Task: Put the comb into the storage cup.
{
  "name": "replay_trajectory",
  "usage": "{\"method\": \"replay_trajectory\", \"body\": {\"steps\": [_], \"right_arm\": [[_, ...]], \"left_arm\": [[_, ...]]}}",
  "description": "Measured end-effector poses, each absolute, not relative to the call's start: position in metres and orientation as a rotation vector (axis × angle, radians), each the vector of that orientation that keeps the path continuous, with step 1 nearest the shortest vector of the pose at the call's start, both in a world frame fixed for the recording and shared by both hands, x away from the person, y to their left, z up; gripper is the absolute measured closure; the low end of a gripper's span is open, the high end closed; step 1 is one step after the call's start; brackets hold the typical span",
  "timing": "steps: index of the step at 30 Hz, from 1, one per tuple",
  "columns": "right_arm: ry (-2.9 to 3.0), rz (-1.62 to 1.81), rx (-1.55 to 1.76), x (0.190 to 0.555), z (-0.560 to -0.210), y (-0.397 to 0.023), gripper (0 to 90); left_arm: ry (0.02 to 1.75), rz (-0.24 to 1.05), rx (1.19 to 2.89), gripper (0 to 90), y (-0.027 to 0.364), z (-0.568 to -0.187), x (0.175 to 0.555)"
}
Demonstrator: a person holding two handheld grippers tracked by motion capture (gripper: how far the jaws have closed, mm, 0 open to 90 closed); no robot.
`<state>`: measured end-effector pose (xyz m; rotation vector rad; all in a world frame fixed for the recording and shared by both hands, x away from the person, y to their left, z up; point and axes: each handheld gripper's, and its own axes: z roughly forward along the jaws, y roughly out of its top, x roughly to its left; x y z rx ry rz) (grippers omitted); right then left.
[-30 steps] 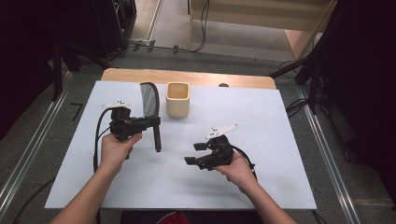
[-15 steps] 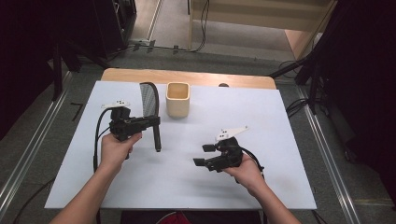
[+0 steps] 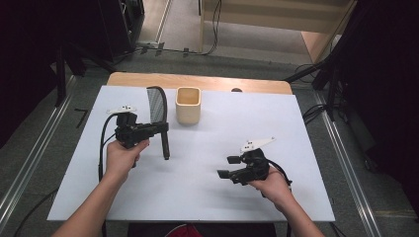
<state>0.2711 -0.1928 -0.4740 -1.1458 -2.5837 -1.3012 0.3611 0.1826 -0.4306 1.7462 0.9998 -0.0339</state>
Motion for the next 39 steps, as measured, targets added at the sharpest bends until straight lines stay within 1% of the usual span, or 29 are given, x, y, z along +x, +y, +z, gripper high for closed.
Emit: {"method": "replay_trajectory", "body": {"steps": [11, 12, 15, 23, 33, 39], "right_arm": [[-2.570, -1.293, -1.205, 0.263, -0.478, -0.211, 26.6], [-2.574, -1.295, -1.204, 0.263, -0.478, -0.213, 26.6], [-2.569, -1.298, -1.224, 0.260, -0.480, -0.220, 26.6], [-2.547, -1.313, -1.284, 0.254, -0.480, -0.234, 26.6], [-2.530, -1.312, -1.312, 0.250, -0.482, -0.241, 26.6], [-2.531, -1.299, -1.324, 0.250, -0.484, -0.246, 26.6]], "left_arm": [[0.997, -0.034, 1.736, 73.6, 0.184, -0.429, 0.365], [0.996, -0.057, 1.710, 73.6, 0.183, -0.428, 0.364], [0.980, -0.038, 1.722, 73.7, 0.181, -0.425, 0.365], [0.959, -0.036, 1.723, 73.6, 0.175, -0.414, 0.372], [0.947, -0.058, 1.741, 73.6, 0.169, -0.404, 0.384], [0.937, -0.043, 1.741, 73.6, 0.168, -0.395, 0.388]]}}
